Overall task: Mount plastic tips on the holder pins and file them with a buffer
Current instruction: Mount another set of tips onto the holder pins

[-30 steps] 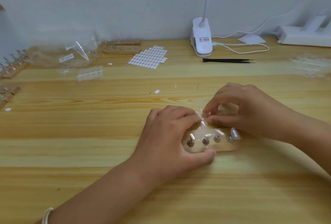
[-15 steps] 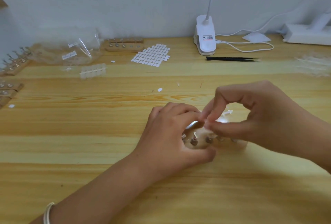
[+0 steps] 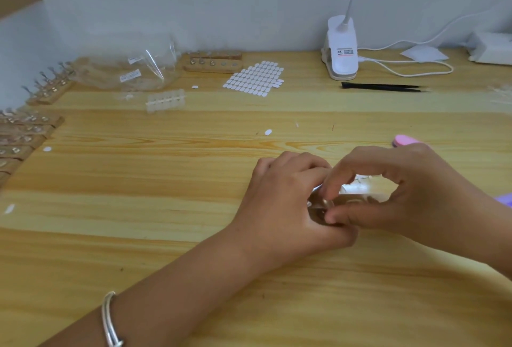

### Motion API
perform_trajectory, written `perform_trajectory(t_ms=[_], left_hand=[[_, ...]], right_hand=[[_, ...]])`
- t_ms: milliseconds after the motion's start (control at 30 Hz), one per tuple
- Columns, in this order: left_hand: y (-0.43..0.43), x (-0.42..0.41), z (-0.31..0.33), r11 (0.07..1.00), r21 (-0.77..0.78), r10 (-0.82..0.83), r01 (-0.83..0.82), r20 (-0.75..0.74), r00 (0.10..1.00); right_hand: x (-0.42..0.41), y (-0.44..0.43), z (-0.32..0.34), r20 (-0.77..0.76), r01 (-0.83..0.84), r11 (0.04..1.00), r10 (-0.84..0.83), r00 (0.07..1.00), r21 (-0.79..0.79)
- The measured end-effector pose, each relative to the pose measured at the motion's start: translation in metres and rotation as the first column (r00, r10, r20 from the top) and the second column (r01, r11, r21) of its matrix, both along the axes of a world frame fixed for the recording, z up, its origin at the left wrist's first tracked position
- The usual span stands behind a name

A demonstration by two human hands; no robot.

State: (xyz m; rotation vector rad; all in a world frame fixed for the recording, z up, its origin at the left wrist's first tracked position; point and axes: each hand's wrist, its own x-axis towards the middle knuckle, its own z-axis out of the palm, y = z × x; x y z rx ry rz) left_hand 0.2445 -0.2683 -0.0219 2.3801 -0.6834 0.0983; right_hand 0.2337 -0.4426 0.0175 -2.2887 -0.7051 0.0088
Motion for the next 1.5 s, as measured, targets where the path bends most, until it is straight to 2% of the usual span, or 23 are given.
perform_trajectory(t_ms=[267,400,467,600,833,1100,1333,1500], left_hand=[[-0.001,0.0,0.001,1.0,0.006,0.018,-0.018,0.008,1.0],[0.0,0.0,0.003,1.0,0.006,0.001,-0.001,-0.009,1.0],[0.0,0.0,0.003,1.0,0.012,-0.004,0.004,-0.014,1.0],[-0.001,-0.001,0.003,1.0,-0.001,0.011,-0.011,-0.011,1.0],[0.001,-0.001,0.006,1.0,0.017,-0.005,0.006,-0.058,0.998],[0.02,-0.007,0.009,0.981,-0.193,-0.024,-0.019,-0.214,0.977],[0.021,-0.005,0.009,0.957,-0.289,-0.036,-0.038,-0.246,0.969],[0.018,-0.006,0.007,0.953,-0.301,-0.023,-0.045,-0.221,0.975]], right_hand=[[-0.001,0.0,-0.002,0.012,0.026,1.0,-0.026,1.0,-0.01],[0.001,0.0,-0.004,0.189,-0.041,0.993,0.062,0.98,-0.114],[0.002,-0.002,-0.003,0.201,-0.064,0.988,0.092,0.975,-0.138],[0.005,-0.009,0.0,0.083,-0.071,0.993,0.079,0.993,-0.095],[0.004,-0.008,-0.005,-0.01,0.031,0.999,-0.031,0.999,-0.038],[0.005,-0.004,-0.007,-0.136,0.004,1.0,-0.003,0.991,0.012],[0.008,-0.001,-0.009,-0.247,0.004,0.987,0.036,0.968,0.158],[0.009,-0.004,-0.007,-0.314,0.028,0.983,0.031,0.949,0.182]])
